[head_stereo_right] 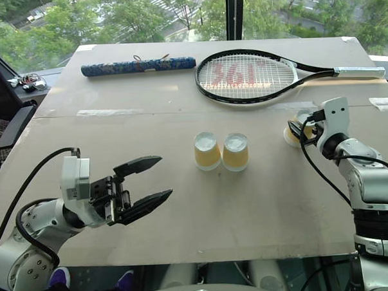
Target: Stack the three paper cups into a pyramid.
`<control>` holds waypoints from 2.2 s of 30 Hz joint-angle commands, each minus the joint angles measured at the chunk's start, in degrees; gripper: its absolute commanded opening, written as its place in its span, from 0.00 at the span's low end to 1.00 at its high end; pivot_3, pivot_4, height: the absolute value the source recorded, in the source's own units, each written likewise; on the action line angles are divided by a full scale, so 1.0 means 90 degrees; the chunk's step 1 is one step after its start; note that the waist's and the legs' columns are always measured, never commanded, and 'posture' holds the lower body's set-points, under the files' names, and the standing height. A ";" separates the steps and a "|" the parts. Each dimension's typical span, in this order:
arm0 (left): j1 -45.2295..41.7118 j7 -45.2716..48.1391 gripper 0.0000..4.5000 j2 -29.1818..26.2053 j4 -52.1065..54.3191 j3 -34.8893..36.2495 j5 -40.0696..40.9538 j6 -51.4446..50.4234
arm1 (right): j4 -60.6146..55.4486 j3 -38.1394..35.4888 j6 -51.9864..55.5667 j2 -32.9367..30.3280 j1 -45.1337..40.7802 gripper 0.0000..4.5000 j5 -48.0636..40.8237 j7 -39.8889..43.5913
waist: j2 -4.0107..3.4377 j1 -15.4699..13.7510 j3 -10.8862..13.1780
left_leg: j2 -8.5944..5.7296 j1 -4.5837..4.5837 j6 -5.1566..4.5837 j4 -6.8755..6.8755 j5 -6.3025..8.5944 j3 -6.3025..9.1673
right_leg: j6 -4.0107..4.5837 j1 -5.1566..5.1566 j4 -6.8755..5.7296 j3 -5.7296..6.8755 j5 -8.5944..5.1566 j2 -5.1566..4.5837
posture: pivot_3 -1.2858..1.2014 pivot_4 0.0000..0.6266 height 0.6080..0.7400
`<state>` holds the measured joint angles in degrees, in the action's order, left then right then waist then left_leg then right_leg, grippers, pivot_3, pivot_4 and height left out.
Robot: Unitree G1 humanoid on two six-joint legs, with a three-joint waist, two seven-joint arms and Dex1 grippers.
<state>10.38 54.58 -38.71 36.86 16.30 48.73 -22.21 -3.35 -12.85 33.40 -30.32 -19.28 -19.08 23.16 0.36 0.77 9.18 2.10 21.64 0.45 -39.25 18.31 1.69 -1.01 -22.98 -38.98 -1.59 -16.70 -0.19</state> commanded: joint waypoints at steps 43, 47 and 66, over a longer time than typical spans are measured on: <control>0.1512 0.1067 1.00 0.0621 -0.0922 0.0942 -0.0028 0.1058 | -0.2225 0.2513 0.1307 -0.0526 -0.2412 0.49 -0.1351 0.2301 | -0.0001 0.0006 -0.0011 | -0.0003 0.0009 -0.0026 -0.0003 0.0015 0.0020 | 0.0001 -0.0008 0.0004 0.0020 0.0000 -0.0009 | 0.52 0.24 1.00; 0.1545 0.1023 1.00 0.0638 -0.0868 0.0934 -0.0023 0.1065 | -0.2105 0.2625 0.1245 -0.0583 -0.2395 0.49 -0.1144 0.2421 | -0.0001 0.0006 -0.0011 | -0.0003 0.0009 -0.0026 -0.0004 0.0015 0.0020 | 0.0001 -0.0008 0.0003 0.0020 0.0000 -0.0009 | 0.52 0.24 1.00; 0.1795 0.0031 1.00 0.0810 -0.0902 0.0973 -0.0274 0.0837 | -0.3142 0.0034 0.0648 -0.1387 -0.0224 0.98 -0.2684 0.3594 | 0.0002 0.0002 -0.0014 | -0.0005 0.0003 -0.0029 -0.0003 0.0016 0.0021 | 0.0000 0.0000 0.0000 0.0028 0.0000 -0.0016 | 0.52 0.24 1.00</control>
<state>26.16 56.43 -31.57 28.56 24.26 47.17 -14.76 -28.98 -8.11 40.85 -41.75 -24.10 -41.28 54.68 0.38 0.79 9.05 2.08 21.61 0.19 -39.27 18.45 1.90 -1.01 -22.92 -38.98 -1.34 -16.70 -0.29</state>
